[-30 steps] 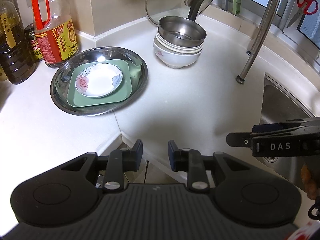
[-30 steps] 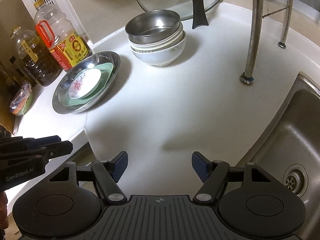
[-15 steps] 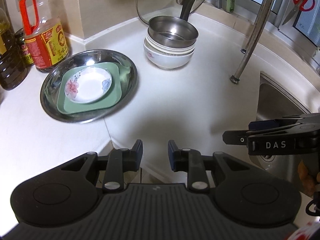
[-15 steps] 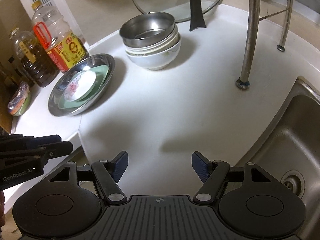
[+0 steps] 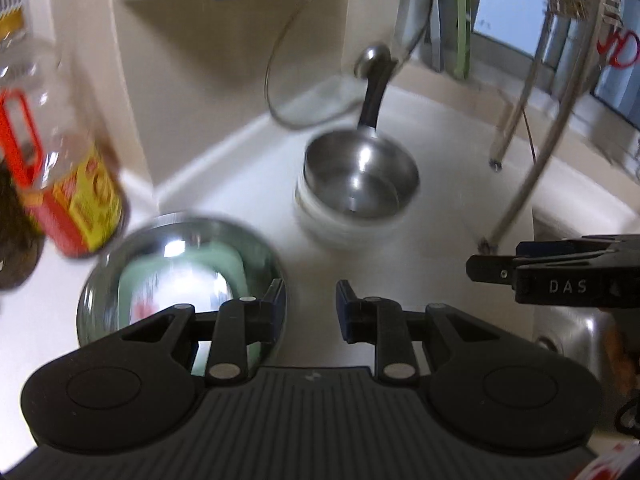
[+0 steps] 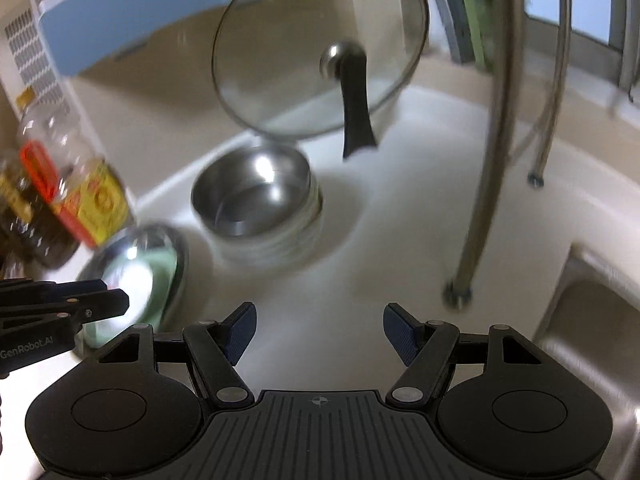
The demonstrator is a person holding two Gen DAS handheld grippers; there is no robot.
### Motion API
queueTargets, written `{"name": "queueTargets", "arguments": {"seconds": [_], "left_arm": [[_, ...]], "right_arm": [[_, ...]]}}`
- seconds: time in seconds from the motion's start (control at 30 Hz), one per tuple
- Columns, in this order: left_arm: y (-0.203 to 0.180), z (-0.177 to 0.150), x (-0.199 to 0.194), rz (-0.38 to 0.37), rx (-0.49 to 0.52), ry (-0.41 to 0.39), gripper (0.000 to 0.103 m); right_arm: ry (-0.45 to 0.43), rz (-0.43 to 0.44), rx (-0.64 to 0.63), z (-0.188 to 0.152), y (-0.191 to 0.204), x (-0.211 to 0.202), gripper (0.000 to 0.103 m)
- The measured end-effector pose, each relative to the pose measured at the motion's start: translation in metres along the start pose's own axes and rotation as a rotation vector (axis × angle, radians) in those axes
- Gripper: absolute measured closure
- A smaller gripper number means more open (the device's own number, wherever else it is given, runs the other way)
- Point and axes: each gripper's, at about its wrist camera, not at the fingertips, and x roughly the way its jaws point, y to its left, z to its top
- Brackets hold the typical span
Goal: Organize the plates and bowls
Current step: 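Move both grippers back toward the pot-topped bowl stack, then close both grippers side by side on the steel pot's rim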
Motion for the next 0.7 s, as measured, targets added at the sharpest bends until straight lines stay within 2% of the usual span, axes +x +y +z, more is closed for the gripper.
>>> {"name": "queueTargets", "arguments": {"seconds": [0.2, 0.37, 0.7], "left_arm": [[0.005, 0.042, 0.026, -0.033, 0.005, -0.030, 0.077], [0.012, 0.067, 0.052, -0.098, -0.032, 0.001, 0.074], [0.013, 0.088, 0.096, -0.066, -0.022, 0.053, 0.074]], "right_arm": [[-0.064, -0.003, 0.002, 0.040, 0.006, 0.016, 0.032], [-0.063, -0.012, 0.025, 0.063, 0.010, 0.042, 0.032], [0.001, -0.042, 0.010, 0.086, 0.007, 0.093, 0.032]]}}
